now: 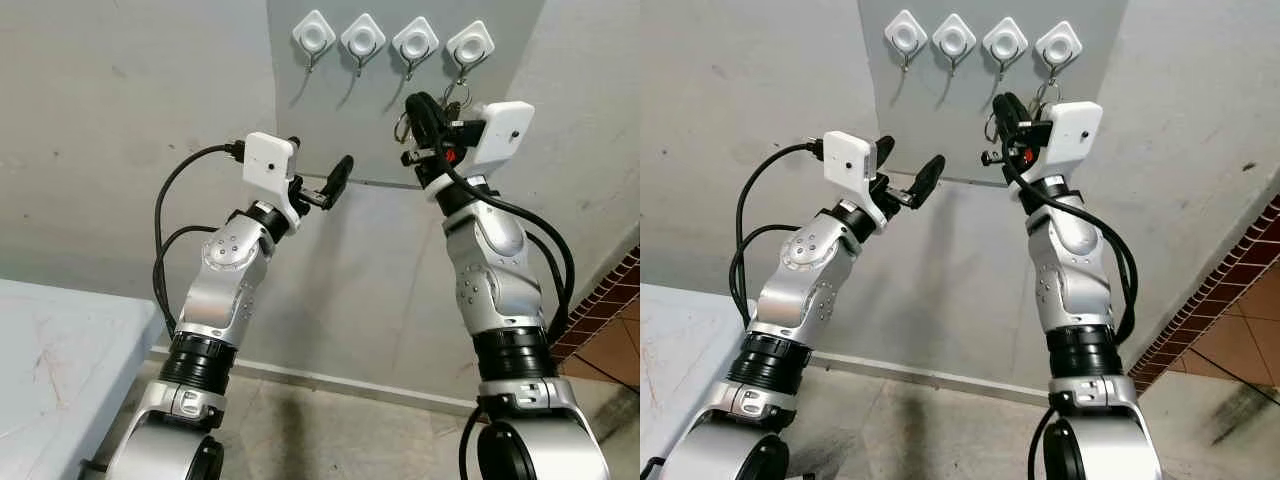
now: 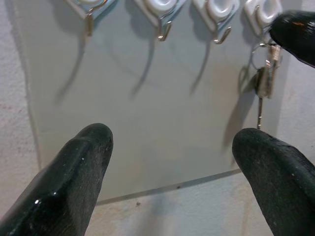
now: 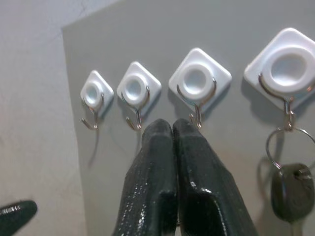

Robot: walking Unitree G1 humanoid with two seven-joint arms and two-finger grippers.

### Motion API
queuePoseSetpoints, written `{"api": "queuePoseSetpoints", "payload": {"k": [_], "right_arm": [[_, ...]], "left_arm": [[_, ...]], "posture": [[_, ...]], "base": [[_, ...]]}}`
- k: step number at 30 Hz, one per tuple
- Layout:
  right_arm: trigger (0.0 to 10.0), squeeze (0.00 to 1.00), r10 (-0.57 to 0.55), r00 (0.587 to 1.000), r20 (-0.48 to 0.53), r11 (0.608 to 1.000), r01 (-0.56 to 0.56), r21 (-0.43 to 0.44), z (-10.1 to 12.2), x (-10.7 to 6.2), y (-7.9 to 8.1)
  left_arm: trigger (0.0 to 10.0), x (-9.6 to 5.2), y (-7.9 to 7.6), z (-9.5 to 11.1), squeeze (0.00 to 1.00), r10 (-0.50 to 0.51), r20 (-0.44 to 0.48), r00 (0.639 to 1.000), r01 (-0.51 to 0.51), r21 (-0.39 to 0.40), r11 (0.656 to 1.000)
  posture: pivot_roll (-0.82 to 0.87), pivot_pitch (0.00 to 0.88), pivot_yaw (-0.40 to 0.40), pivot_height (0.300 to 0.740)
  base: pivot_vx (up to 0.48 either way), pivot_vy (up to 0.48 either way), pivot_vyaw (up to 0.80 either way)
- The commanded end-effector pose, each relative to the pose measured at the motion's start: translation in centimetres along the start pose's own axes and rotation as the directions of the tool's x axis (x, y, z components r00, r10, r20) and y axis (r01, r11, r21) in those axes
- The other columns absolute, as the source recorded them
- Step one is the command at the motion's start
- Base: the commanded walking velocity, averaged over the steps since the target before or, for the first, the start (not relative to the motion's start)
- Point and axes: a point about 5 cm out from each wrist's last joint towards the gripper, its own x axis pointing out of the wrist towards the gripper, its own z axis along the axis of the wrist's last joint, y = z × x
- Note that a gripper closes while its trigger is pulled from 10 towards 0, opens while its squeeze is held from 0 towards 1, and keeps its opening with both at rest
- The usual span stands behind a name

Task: Hang keys on a hook

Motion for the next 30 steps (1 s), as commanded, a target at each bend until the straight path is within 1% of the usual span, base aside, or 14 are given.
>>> {"api": "queuePoseSetpoints", "payload": {"k": [1,6,7,8,12,17,20,30], "right_arm": [[10.0,0.00,-0.015,0.999,0.030,1.000,0.014,0.012,0.6,0.8,0.2],[10.0,0.00,-0.029,0.999,0.046,0.999,0.028,0.032,0.8,1.3,0.6],[10.0,0.00,-0.033,0.998,0.062,0.999,0.031,0.034,1.0,1.6,0.7],[10.0,0.00,-0.030,0.997,0.076,0.999,0.027,0.034,1.1,1.8,0.8],[10.0,0.00,-0.026,0.996,0.080,0.999,0.024,0.028,1.2,2.0,0.9],[10.0,0.00,-0.035,0.994,0.104,0.999,0.033,0.023,1.9,3.1,0.5],[10.0,0.00,-0.034,0.994,0.108,0.999,0.033,0.013,2.1,3.4,0.3],[10.0,0.00,-0.022,0.995,0.096,1.000,0.022,0.002,2.1,4.0,-0.2]], "left_arm": [[10.0,0.2,-0.2,0.8,0.00,-0.024,0.020,1.000,0.023,0.026,0.999],[10.0,0.2,-0.3,0.8,0.00,-0.024,0.020,0.999,0.024,0.027,0.999],[10.0,0.3,-0.3,0.8,0.00,-0.022,0.019,1.000,0.022,0.025,0.999],[10.0,0.3,-0.3,0.8,0.00,-0.021,0.018,1.000,0.021,0.024,1.000],[10.0,0.3,-0.3,0.8,0.00,-0.020,0.018,1.000,0.020,0.023,1.000],[10.0,0.3,-0.3,0.8,0.00,-0.018,0.018,1.000,0.018,0.019,1.000],[10.0,0.2,-0.4,0.8,0.00,-0.019,0.016,1.000,0.019,0.019,1.000],[10.0,0.1,-0.4,0.8,0.00,-0.014,0.014,1.000,0.014,0.016,1.000]], "posture": [[0.11,0.000,-0.023,0.740],[0.12,0.000,-0.024,0.740],[0.12,0.002,-0.025,0.740],[0.12,0.003,-0.026,0.740],[0.12,0.003,-0.026,0.740],[0.12,0.009,-0.029,0.740],[0.13,0.014,-0.030,0.740],[0.13,0.026,-0.031,0.740]], "base": [[0.000,0.000,0.00],[0.000,0.000,0.00],[0.000,0.000,0.00],[0.000,0.000,0.00],[0.000,0.000,0.00],[0.000,0.000,0.00],[0.000,0.000,0.00],[0.000,0.000,0.00]]}}
